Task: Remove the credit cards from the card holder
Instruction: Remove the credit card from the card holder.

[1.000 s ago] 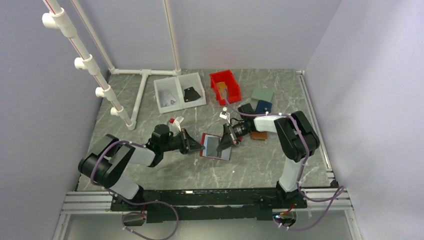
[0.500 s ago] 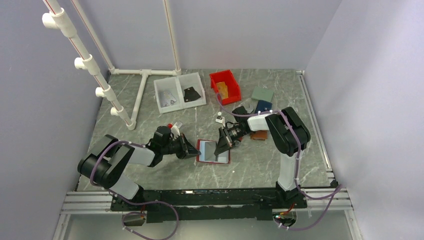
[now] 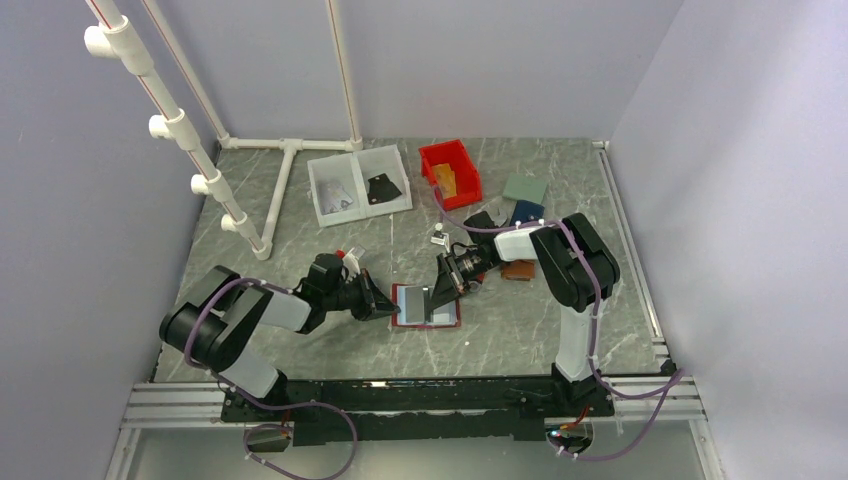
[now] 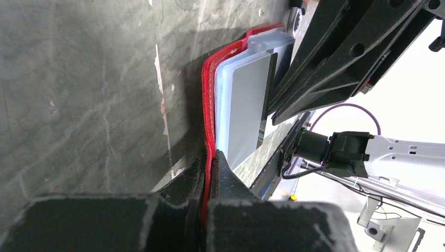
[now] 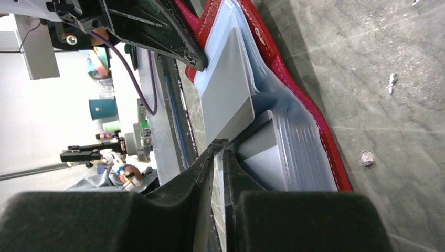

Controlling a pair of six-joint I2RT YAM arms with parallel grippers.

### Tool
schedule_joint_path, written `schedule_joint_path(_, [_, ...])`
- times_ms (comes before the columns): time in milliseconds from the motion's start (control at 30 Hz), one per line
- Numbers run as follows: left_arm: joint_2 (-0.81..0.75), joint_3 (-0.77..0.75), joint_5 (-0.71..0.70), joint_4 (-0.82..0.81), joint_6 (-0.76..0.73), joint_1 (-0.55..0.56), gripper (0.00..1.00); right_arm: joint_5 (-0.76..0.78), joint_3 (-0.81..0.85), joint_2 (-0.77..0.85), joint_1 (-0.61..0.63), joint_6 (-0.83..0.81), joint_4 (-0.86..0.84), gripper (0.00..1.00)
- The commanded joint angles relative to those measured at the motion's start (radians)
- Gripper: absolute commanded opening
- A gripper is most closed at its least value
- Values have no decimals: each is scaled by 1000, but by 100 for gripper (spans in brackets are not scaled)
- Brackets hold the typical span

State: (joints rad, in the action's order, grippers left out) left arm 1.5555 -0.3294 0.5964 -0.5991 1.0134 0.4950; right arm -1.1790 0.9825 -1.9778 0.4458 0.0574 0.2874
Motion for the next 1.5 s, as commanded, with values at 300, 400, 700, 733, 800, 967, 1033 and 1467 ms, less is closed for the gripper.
schedule_joint_path(300, [20,8,28,-17,-20,-2,0,47,18,-8,-4,52,-44,17])
schedule_joint_path(400, [20,7,31,-15,-22,-1,0,71,15,-8,-4,77,-57,26])
schedule_joint_path(700, [35,-4,49,-36,-14,5,0,123,13,-6,8,136,-76,34])
schedule_joint_path(733, [37,-8,51,-33,-15,8,0,126,16,-8,10,141,-76,33])
schedule_joint_path(800, [40,-15,50,-30,-16,15,0,138,22,-13,14,144,-70,34])
schedule_joint_path(967, [42,-16,46,-31,-13,23,0,212,28,-10,17,156,-56,35])
schedule_joint_path(1033, [42,-17,46,-33,-13,25,0,235,31,-7,18,163,-52,38])
schedule_joint_path(1467, [40,-24,26,-5,-16,35,0,391,59,4,44,136,10,44])
